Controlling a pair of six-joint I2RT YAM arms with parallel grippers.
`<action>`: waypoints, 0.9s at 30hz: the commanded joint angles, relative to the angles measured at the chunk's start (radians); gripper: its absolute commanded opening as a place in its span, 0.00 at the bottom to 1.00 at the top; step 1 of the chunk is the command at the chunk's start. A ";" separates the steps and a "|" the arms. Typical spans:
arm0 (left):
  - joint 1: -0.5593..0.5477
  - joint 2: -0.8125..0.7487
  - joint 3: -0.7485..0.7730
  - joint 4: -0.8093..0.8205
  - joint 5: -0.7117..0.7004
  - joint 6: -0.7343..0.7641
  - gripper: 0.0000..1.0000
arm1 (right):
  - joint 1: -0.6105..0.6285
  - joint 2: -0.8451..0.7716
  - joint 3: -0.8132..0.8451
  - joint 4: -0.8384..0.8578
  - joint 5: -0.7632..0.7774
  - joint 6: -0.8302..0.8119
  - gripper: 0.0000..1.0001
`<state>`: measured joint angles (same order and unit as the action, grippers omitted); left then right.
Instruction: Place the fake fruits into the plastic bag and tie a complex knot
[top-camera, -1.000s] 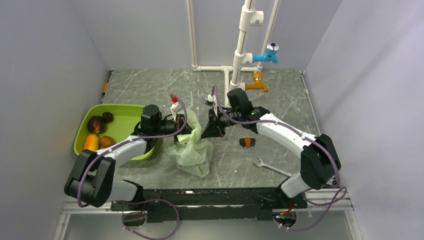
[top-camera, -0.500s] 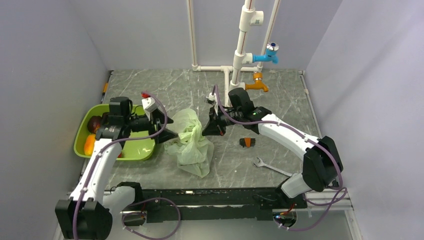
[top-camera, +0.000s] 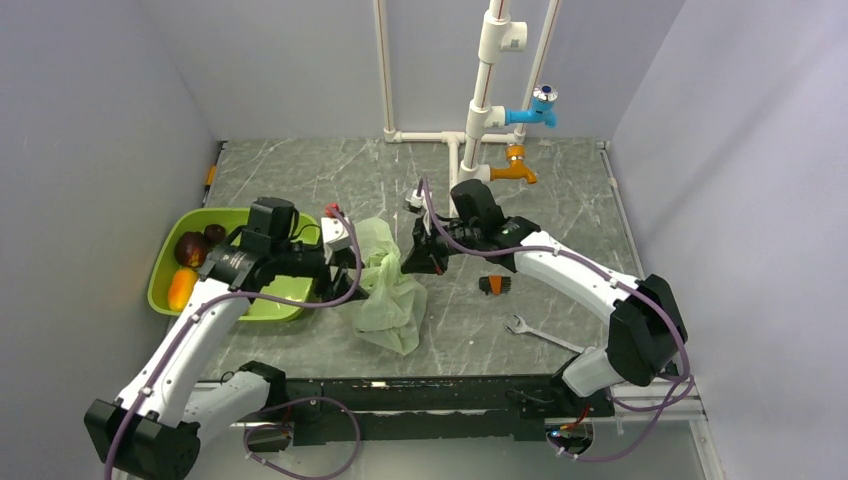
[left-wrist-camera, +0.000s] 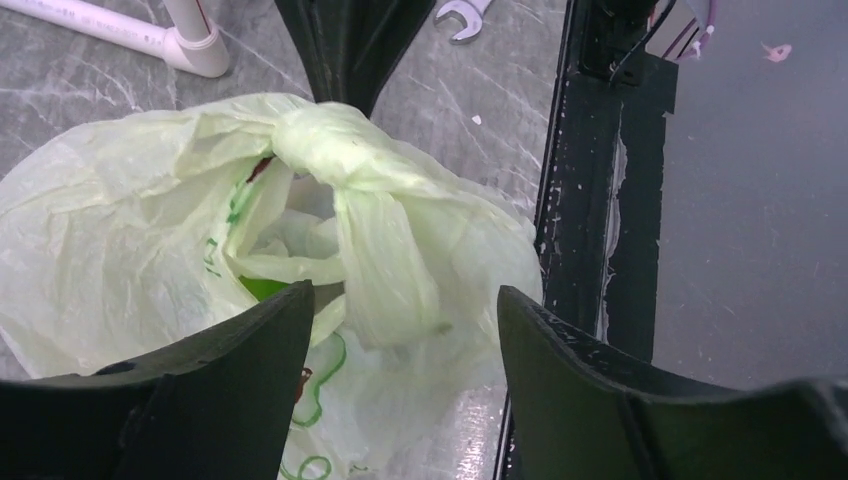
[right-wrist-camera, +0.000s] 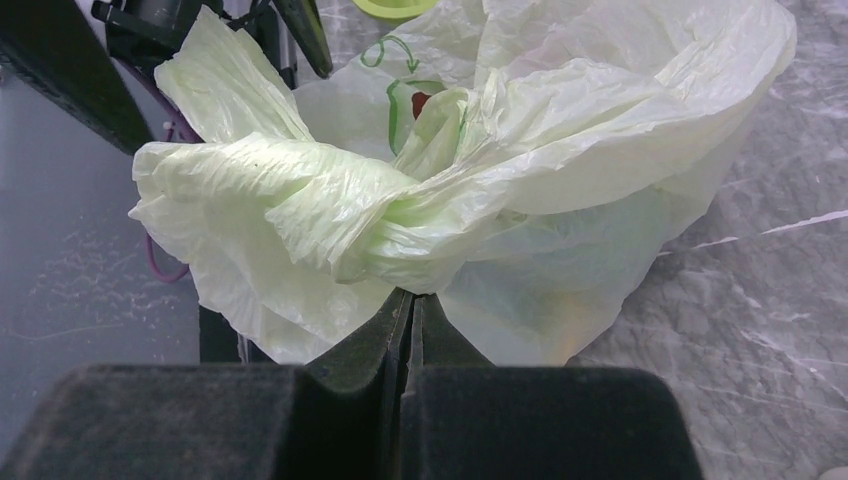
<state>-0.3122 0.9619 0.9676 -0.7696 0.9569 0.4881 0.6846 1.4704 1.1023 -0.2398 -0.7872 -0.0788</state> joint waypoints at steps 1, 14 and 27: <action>-0.040 0.038 0.057 0.097 -0.083 -0.107 0.66 | 0.012 -0.057 0.044 -0.008 0.041 -0.048 0.00; 0.285 -0.054 -0.037 -0.133 -0.142 0.084 0.00 | -0.013 -0.183 -0.032 -0.324 0.392 -0.451 0.00; 0.340 -0.019 -0.113 -0.063 -0.083 0.143 0.00 | -0.013 -0.141 -0.024 -0.271 0.229 -0.483 0.32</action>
<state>0.0109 0.9268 0.8330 -0.8661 0.8593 0.6018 0.6884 1.3060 1.0183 -0.4709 -0.5129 -0.5182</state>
